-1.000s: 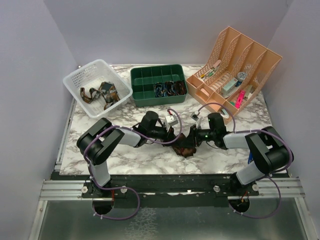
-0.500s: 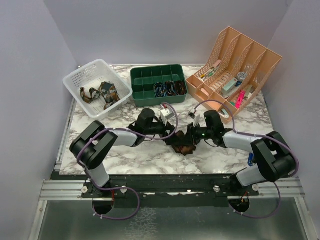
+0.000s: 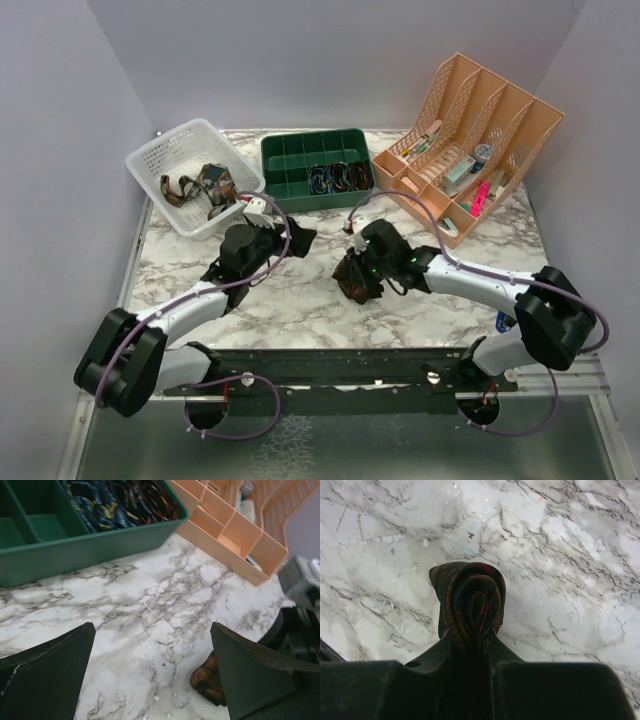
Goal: Roll the ties
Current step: Pick up the tie at the center of the board.
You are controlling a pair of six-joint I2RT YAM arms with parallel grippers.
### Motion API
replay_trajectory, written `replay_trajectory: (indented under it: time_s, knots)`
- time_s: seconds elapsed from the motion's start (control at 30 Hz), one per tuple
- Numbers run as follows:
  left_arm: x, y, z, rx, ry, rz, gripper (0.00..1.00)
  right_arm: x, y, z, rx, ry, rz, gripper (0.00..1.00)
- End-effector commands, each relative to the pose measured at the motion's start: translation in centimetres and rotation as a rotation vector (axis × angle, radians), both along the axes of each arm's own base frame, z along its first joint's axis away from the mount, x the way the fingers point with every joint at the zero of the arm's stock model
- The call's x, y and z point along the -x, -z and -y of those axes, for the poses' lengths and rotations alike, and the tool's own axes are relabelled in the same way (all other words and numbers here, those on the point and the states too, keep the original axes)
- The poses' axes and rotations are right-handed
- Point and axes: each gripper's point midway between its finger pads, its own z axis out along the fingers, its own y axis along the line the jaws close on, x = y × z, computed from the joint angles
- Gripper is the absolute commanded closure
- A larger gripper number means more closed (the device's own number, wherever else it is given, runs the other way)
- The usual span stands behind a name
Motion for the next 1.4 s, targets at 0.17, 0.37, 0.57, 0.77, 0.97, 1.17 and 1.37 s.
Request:
replay_trajectory:
  time_s: [0.17,0.37,0.57,0.77,0.97,1.17,1.37]
  knots:
    - [-0.7,0.1,-6.8,-0.05,-0.345,-0.053,0.01,0.8,3.4,0.5,0.462,0.127,0.11,0.8]
    - [-0.5,0.2,-7.5,-0.059,-0.361,-0.057,0.01,0.9,2.4,-1.3,0.451,0.14,0.151,0.65]
    - [-0.5,0.5,-7.0,-0.06,-0.332,-0.069,0.01,1.4,2.2,-2.1,0.406,0.112,0.138,0.54]
    - [-0.5,1.2,-6.7,-0.065,-0.315,-0.094,0.01,2.3,2.1,-4.0,0.304,0.057,0.093,0.54]
    - [-0.5,1.3,-6.6,-0.061,-0.313,-0.1,0.01,2.3,2.5,-4.1,0.329,0.041,0.083,0.53]
    - [-0.7,1.0,-6.6,-0.062,-0.317,-0.092,0.01,2.7,2.6,-5.3,0.31,-0.003,0.058,0.52]
    - [-0.7,1.0,-6.9,-0.058,-0.333,-0.091,0.01,2.8,3.2,-5.3,0.332,-0.01,0.043,0.55]
